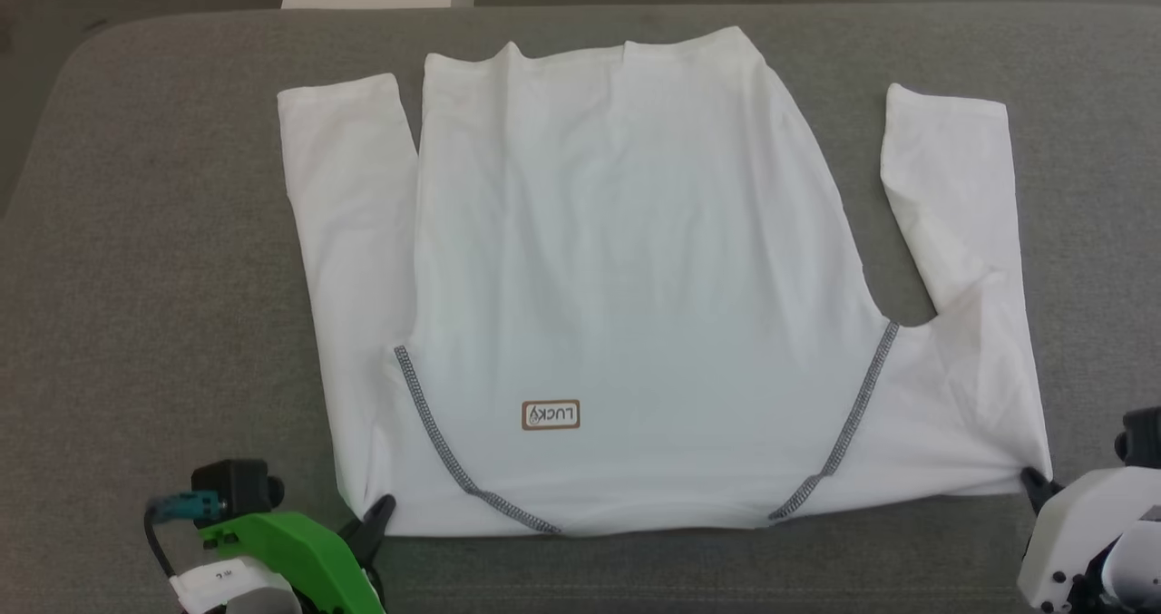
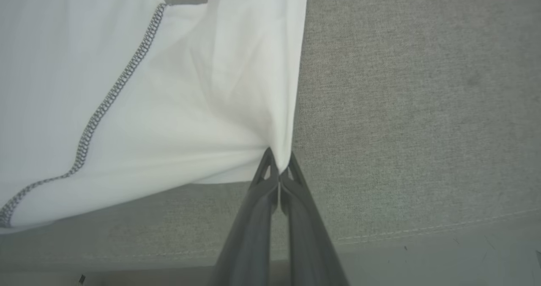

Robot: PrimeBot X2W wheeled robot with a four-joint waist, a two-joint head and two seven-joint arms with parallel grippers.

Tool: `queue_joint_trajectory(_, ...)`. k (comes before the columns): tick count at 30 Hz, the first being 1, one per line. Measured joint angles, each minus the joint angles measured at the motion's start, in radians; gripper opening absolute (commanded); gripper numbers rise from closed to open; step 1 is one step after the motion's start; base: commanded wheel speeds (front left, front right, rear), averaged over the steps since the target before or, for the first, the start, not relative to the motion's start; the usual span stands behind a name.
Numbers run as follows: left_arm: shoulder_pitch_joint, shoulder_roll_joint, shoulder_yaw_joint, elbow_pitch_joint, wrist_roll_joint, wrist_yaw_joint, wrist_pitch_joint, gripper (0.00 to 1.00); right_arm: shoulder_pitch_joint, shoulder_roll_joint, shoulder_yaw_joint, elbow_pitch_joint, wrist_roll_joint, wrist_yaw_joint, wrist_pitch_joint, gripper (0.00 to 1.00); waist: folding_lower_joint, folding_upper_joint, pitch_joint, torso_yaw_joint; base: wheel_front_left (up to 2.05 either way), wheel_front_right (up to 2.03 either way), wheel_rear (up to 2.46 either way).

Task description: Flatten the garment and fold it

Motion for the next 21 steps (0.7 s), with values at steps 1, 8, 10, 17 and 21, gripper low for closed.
queue_joint_trajectory(1,0.005,0.0,-0.003,0.009,0.002,0.0,-0.005,0.0,0.005,0.001,0.0,0.018,0.005,0.0,-0.012,0.0,0.0,0.0,-0.005,0.0,0.0,0.0,0.0)
queue_joint_trajectory(8,0.006,-0.031,-0.014,0.053,0.011,-0.008,-0.074,0.0,0.008,0.0,0.025,0.136,0.048,0.0,-0.114,0.0,0.0,0.0,-0.027,-0.001,0.0,0.0,0.0)
queue_joint_trajectory(10,0.004,-0.04,-0.01,0.051,0.015,-0.021,-0.109,0.0,0.006,0.0,0.031,0.142,0.054,0.0,-0.14,0.0,0.0,0.0,-0.032,-0.001,0.0,0.0,0.0)
queue_joint_trajectory(17,-0.071,-0.055,0.036,-0.053,0.006,-0.075,-0.187,0.0,-0.07,-0.001,0.042,-0.007,0.045,0.0,-0.189,0.0,0.0,0.0,-0.062,0.0,0.0,0.0,0.0)
queue_joint_trajectory(21,-0.172,-0.026,0.048,-0.137,0.002,-0.083,-0.154,0.0,-0.171,-0.056,0.066,-0.135,0.013,0.0,-0.146,0.0,0.0,0.0,-0.079,0.0,0.0,0.0,0.0)
